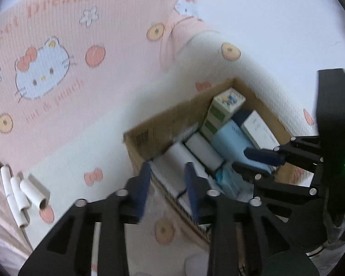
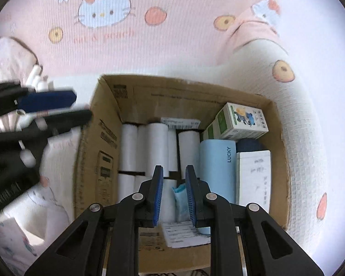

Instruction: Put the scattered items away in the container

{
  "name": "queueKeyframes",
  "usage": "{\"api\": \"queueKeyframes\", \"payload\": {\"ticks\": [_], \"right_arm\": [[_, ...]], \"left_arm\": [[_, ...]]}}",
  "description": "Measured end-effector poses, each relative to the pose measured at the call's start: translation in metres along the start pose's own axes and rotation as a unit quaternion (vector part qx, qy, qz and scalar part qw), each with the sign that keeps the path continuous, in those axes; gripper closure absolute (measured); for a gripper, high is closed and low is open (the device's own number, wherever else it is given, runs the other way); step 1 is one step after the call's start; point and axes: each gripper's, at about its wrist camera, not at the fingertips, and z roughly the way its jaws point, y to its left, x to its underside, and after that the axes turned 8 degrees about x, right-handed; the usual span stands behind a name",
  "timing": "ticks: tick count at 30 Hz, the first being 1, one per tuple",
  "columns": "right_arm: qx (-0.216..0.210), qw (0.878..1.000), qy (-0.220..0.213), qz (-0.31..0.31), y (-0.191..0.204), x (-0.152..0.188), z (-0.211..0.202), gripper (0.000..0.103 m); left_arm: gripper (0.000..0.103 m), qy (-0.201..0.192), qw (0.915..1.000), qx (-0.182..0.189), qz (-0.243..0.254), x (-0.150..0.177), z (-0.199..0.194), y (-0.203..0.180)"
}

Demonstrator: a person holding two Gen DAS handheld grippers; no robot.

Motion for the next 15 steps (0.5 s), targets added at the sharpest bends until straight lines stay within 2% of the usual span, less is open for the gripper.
{"api": "queueKeyframes", "payload": {"ticks": [2, 4, 6, 9, 13, 15], "right_arm": [[-0.023, 1.0, -0.005, 0.015, 0.002, 0.003, -0.005, 0.087], [-0.049, 0.999, 0.001, 0.007, 0.008, 0.006, -0.006, 0.087], [-0.069, 0.997, -0.013, 0.01, 0.013, 0.008, -0.012, 0.087], [-0.048, 0.999, -0.021, 0.006, 0.018, 0.011, -0.014, 0.081], [-0.003, 0.999, -0.046, 0.0, 0.024, 0.018, -0.034, 0.052], [-0.001, 0.998, -0.062, -0.003, 0.026, 0.024, -0.048, 0.048]], "left_arm": [[0.053, -0.004, 0.9999, 0.002, -0.011, 0.006, -0.006, -0.001], [0.047, -0.007, 0.9997, 0.006, -0.021, 0.011, -0.014, 0.0], [0.042, -0.004, 0.9999, -0.006, -0.015, 0.014, -0.019, -0.004], [0.037, -0.009, 0.9992, -0.04, 0.002, 0.02, -0.029, -0.013], [0.034, -0.017, 0.999, -0.035, 0.022, 0.026, -0.044, -0.024], [0.031, -0.02, 0.9979, -0.055, 0.027, 0.029, -0.053, -0.027]]}}
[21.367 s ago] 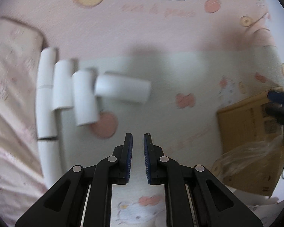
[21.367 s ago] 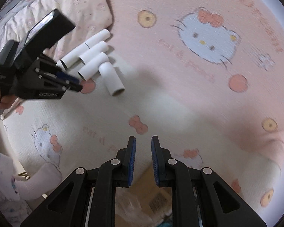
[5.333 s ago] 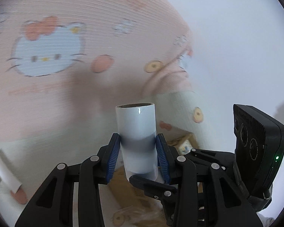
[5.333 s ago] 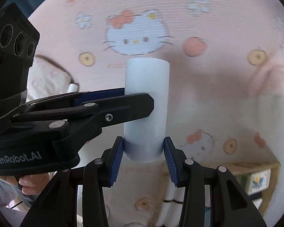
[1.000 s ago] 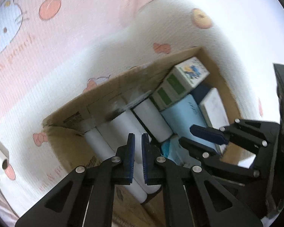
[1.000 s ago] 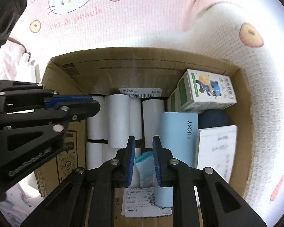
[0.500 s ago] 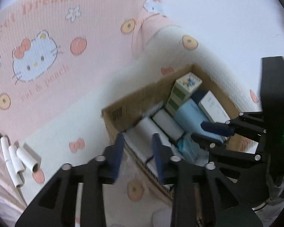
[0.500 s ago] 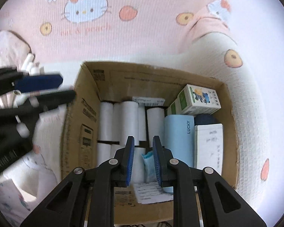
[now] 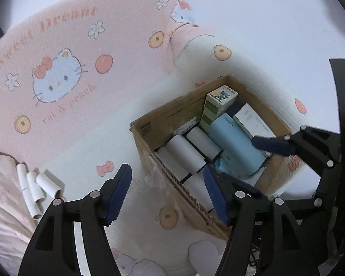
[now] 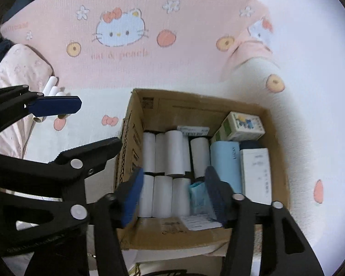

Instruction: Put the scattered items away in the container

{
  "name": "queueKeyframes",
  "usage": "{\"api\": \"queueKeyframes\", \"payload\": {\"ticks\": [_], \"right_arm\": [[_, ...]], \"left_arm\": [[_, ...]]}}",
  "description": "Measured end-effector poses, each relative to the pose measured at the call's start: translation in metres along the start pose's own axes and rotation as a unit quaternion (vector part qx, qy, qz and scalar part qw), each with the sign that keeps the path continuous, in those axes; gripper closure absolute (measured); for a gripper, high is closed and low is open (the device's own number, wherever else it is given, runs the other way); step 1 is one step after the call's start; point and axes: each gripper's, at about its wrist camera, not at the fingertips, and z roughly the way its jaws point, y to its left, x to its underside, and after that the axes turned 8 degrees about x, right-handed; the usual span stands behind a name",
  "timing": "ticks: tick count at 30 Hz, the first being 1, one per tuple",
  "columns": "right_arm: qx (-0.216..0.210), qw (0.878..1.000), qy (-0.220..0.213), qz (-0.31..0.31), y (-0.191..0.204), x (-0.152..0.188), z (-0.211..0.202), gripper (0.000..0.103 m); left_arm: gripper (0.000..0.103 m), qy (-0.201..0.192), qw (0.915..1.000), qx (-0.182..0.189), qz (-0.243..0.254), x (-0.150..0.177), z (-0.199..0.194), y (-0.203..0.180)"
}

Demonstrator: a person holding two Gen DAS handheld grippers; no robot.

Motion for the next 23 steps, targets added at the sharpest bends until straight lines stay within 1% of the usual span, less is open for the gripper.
{"api": "queueKeyframes", "payload": {"ticks": [3, 5, 8, 12, 14, 18, 23], "right_arm": [[-0.002, 1.0, -0.006, -0.005, 0.006, 0.004, -0.013, 0.048], [0.005, 1.0, -0.011, -0.015, 0.01, 0.005, -0.018, 0.048], [0.006, 0.999, -0.02, -0.029, 0.013, 0.005, -0.024, 0.047], [0.008, 0.999, -0.027, -0.025, 0.01, 0.005, -0.026, 0.047], [0.015, 0.999, -0.027, -0.021, 0.008, 0.005, -0.026, 0.047], [0.023, 0.999, -0.024, -0.013, 0.003, 0.007, -0.025, 0.047], [0.027, 0.999, -0.024, -0.015, 0.003, 0.007, -0.026, 0.047]], "left_arm": [[0.03, -0.006, 0.9993, -0.033, 0.019, 0.003, -0.008, -0.007], [0.03, -0.007, 0.9988, -0.041, 0.027, 0.004, -0.012, -0.01], [0.03, -0.003, 0.9991, -0.037, 0.018, 0.006, -0.017, -0.01], [0.03, 0.001, 0.999, -0.044, 0.007, 0.007, -0.018, -0.009], [0.03, 0.003, 0.9993, -0.037, 0.002, 0.006, -0.017, -0.009], [0.03, 0.0, 0.9999, -0.012, -0.002, 0.005, -0.017, -0.013], [0.03, -0.002, 0.9996, -0.025, 0.012, 0.004, -0.017, -0.02]]}}
